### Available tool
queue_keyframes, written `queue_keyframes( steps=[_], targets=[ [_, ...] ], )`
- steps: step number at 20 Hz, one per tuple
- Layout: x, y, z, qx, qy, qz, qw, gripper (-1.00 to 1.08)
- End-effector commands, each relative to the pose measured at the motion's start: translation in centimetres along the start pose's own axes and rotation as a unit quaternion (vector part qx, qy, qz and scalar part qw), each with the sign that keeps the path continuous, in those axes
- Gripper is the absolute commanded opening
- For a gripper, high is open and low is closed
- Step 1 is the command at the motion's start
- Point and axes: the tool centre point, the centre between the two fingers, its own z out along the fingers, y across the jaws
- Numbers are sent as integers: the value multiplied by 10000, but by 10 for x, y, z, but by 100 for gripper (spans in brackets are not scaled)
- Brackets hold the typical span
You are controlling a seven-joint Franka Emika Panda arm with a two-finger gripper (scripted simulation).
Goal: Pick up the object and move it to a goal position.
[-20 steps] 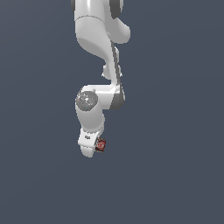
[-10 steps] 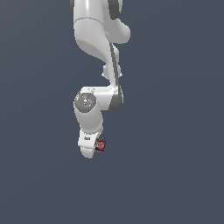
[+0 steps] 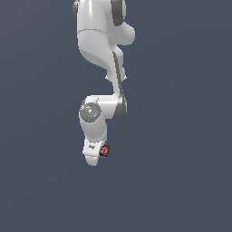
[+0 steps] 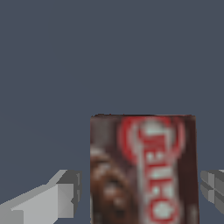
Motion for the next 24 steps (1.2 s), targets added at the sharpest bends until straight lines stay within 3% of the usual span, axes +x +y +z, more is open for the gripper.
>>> queue_keyframes(
  steps=[1, 7, 8, 24],
  targets=[
    [0, 0, 12, 1, 0, -4, 10000, 100],
    [0, 1, 19, 1, 0, -8, 10000, 100],
    [0, 1, 19, 1, 0, -8, 10000, -100],
    [3, 0, 9, 0, 2, -10, 10000, -100]
  ],
)
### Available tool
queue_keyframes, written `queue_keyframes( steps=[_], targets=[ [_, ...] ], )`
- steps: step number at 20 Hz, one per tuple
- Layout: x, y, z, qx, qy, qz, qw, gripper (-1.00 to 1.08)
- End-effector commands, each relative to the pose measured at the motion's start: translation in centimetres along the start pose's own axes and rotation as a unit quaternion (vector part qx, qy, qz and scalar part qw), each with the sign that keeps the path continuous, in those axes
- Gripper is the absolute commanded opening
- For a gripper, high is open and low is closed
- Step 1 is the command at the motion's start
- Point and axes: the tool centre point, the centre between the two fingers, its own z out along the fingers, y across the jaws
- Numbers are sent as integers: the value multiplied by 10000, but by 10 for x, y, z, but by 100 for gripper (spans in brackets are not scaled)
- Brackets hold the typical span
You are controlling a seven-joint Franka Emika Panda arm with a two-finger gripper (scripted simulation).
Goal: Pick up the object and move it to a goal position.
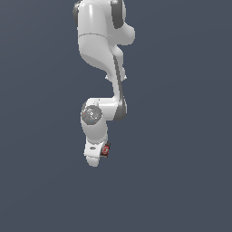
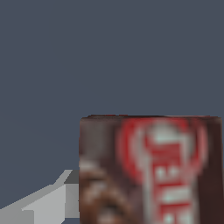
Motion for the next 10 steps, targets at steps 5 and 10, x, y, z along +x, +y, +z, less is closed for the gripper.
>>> queue_keyframes(
  steps=[5, 10],
  targets=[
    [8, -3, -30, -6, -4, -4, 10000, -100],
    [18, -7, -72, -6, -6, -5, 10000, -100]
  ],
)
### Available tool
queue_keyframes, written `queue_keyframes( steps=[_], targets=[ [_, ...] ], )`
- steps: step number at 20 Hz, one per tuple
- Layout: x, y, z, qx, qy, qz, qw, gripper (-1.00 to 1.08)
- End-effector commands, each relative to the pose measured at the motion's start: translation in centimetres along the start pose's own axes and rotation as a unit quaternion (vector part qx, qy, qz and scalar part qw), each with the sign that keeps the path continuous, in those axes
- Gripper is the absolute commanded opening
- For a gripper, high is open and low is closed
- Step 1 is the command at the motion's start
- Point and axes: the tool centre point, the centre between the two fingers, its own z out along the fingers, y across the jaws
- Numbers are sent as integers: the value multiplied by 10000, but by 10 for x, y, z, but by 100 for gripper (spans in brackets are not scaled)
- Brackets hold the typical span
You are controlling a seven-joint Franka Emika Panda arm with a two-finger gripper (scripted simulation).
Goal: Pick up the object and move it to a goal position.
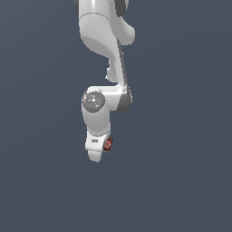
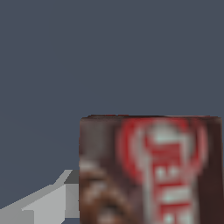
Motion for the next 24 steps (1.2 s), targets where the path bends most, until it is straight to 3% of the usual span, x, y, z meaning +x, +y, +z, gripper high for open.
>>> queue_keyframes(
  steps=[1, 15, 24],
  targets=[
    [6, -2, -25, -6, -4, -4, 10000, -100],
    [46, -15, -182, -5, 4, -6, 10000, -100],
    [59, -16, -239, -7, 7, 1, 10000, -100]
  ],
)
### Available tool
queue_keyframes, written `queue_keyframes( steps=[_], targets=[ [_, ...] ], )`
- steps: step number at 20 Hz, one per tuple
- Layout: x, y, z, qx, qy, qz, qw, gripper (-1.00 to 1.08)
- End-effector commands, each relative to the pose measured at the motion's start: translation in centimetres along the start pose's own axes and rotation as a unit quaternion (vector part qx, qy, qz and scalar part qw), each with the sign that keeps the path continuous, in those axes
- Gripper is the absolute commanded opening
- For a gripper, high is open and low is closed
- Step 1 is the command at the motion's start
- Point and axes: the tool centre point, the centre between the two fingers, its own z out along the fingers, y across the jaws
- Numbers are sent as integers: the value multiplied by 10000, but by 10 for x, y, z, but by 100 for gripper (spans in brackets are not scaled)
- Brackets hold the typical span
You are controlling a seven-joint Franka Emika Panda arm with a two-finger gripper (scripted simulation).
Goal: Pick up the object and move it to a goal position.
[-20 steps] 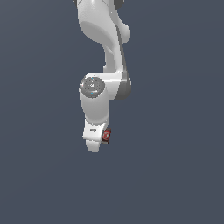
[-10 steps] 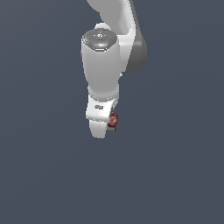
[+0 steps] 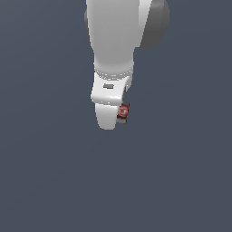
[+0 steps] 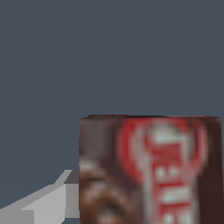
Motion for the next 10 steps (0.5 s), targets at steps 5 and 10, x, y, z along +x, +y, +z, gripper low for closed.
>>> queue_keyframes(
  steps=[5, 10],
  targets=[
    [4, 0, -17, 7, 0, 8, 10000, -100],
    [3, 1, -14, 7, 0, 8, 10000, -100]
  ],
)
